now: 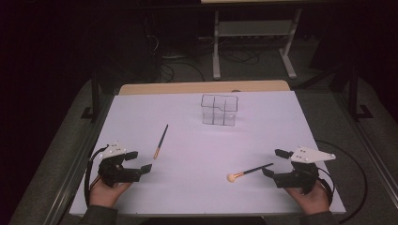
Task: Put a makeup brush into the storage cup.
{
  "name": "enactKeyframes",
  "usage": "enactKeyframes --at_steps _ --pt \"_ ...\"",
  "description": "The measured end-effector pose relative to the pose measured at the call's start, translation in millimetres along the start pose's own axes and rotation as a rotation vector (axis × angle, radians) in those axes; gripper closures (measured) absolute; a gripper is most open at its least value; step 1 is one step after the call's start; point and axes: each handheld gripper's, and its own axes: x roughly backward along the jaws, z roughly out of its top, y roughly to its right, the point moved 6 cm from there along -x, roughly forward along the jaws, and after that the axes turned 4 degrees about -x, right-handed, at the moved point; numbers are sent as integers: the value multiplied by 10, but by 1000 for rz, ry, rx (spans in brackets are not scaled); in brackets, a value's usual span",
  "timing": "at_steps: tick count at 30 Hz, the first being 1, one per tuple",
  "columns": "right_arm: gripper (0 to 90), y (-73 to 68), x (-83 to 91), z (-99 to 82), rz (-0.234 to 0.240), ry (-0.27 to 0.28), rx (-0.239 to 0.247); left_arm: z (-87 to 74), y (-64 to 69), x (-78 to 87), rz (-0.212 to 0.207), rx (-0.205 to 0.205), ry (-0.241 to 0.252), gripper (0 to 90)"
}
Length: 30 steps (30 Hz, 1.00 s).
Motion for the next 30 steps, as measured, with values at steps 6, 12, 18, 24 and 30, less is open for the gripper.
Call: enactKeyframes --at_steps 6,12,18,24,30 --pt "165 -25 -7 5 2 -8 7 140 -34 -71 6 -17 -37 204" --pt "166 -22 -4 8 5 -7 4 290 -86 -133 5 -24 -63 238" --pt "165 -29 -3 3 11 -11 -1 330 -168 -218 3 0 -92 259" --pt "165 -31 -7 4 13 -13 -4 350 -233 -320 -1 25 -107 282" --pt "165 -32 -6 8 13 -11 -1 390 -265 -413 -16 24 -118 305"
